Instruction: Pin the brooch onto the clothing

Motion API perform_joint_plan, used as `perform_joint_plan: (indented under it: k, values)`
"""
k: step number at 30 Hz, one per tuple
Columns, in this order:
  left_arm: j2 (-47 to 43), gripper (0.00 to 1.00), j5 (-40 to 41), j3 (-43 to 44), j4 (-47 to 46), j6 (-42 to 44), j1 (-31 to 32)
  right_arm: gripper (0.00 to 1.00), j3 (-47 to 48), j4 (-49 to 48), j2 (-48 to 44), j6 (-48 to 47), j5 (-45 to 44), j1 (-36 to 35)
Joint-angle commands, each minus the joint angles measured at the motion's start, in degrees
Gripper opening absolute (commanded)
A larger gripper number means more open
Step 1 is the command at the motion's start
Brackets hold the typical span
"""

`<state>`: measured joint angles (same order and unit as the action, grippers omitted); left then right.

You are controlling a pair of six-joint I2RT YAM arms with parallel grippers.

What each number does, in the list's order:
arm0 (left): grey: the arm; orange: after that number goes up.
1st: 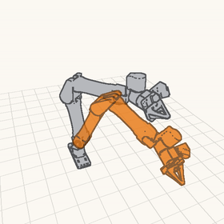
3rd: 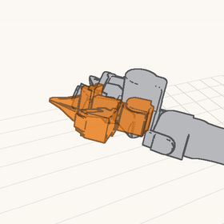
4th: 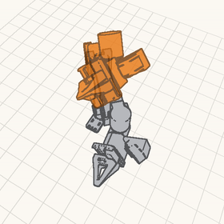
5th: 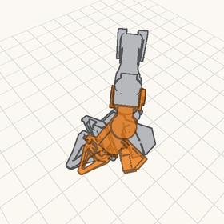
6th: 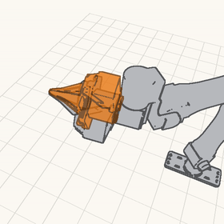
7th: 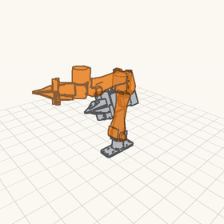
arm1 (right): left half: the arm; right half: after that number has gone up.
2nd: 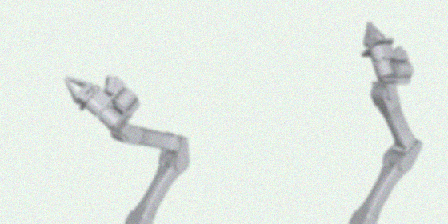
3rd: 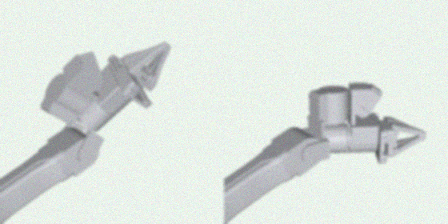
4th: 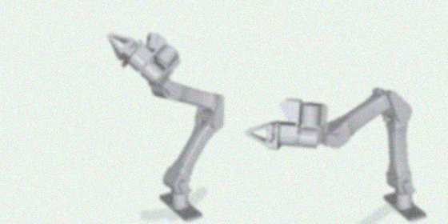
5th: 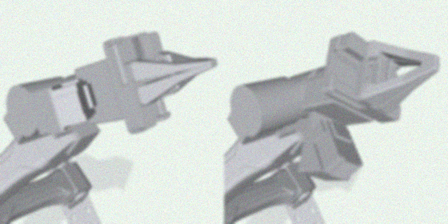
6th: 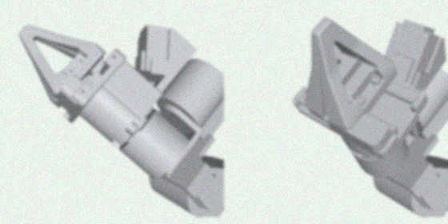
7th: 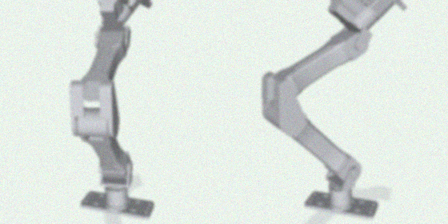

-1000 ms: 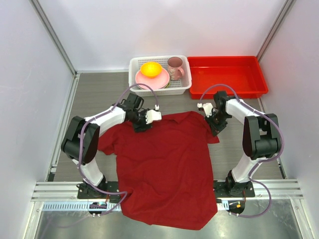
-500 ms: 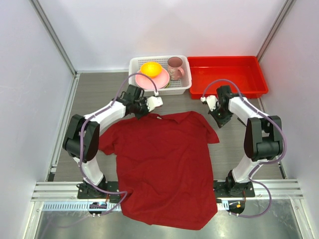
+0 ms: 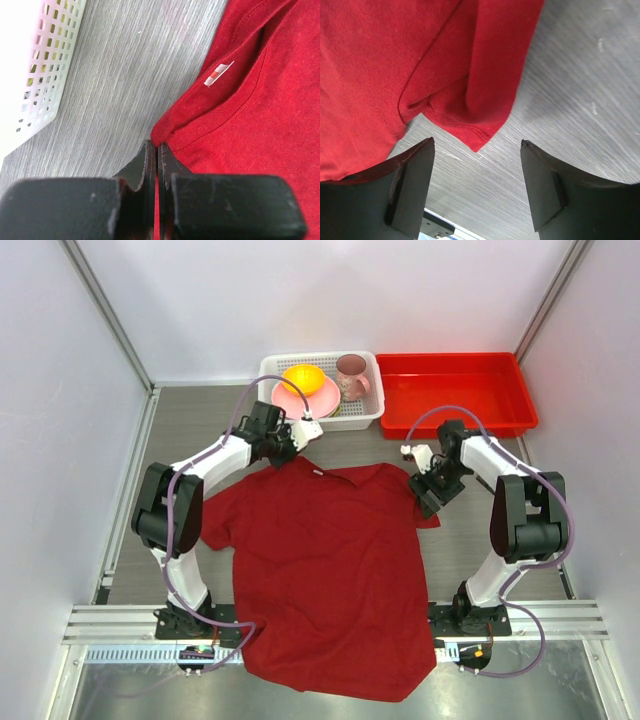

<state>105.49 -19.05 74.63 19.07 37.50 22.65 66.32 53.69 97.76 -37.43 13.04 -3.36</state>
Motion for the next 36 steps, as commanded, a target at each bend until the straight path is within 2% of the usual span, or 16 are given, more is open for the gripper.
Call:
perform_joint_plan:
  k: [1,2,5,10,13,16,17,18,24,31,32,33,34,35,36]
  values:
    - [-0.9,0.0,-0.6,-0.3,-1.9,-0.3,0.1,0.7,-1.4,-0.6,0.4,0.2,2.6,-0.1]
    - [-0.9,0.0,-0.6,-0.3,-2.0,-0.5,0.1,0.66,-1.5,-0.9,0.9,0.4,2.8,-0.1]
    - [-0.8,0.0,-0.6,-0.1,-2.2,-0.7,0.1,0.61,-3.4,-2.6,1.7,1.4,2.5,-0.1]
    - [-0.2,0.0,-0.4,0.3,-2.5,-1.1,0.1,0.6,-8.7,-10.0,1.2,4.0,-2.8,-1.1]
    - [-0.1,0.0,-0.4,0.2,-2.6,-1.5,0.1,0.54,-11.2,-12.7,1.1,5.7,-5.0,-2.2]
    - [-0.2,0.0,-0.2,-0.4,-2.7,-1.6,0.1,0.24,-13.2,-14.3,-0.4,6.2,-6.4,-3.3]
    - [-0.2,0.0,0.0,-0.5,-2.8,-1.6,0.1,0.01,-13.2,-14.1,-0.8,6.2,-7.0,-3.4]
    - [-0.2,0.0,0.2,-0.5,-2.8,-1.7,0.1,0.01,-12.9,-13.6,-1.3,6.2,-7.7,-3.2]
    - [2.2,0.0,5.0,2.2,-7.6,-8.1,-2.3,0.01,-6.9,-11.5,-4.8,0.6,-14.7,1.2]
    - [5.5,0.01,8.8,4.4,-10.4,-11.8,-2.8,0.01,1.8,-13.5,0.8,1.0,-21.0,1.9]
    - [5.7,0.05,9.5,4.7,-10.2,-12.1,-2.8,0.05,2.3,-13.9,1.6,1.2,-22.0,1.9]
    - [5.4,0.21,10.1,4.9,-9.8,-12.4,-2.9,0.18,3.3,-13.3,2.1,1.2,-23.8,1.9]
    - [4.9,0.25,10.4,4.9,-9.4,-12.5,-3.0,0.46,3.7,-13.2,2.3,1.2,-24.5,1.9]
    - [4.1,0.29,10.2,4.2,-9.1,-12.7,-3.1,0.59,4.0,-13.3,1.9,1.1,-24.8,2.0]
    - [2.0,0.38,9.9,3.9,-9.1,-13.0,-3.7,0.66,4.4,-13.1,1.4,1.0,-24.6,2.0]
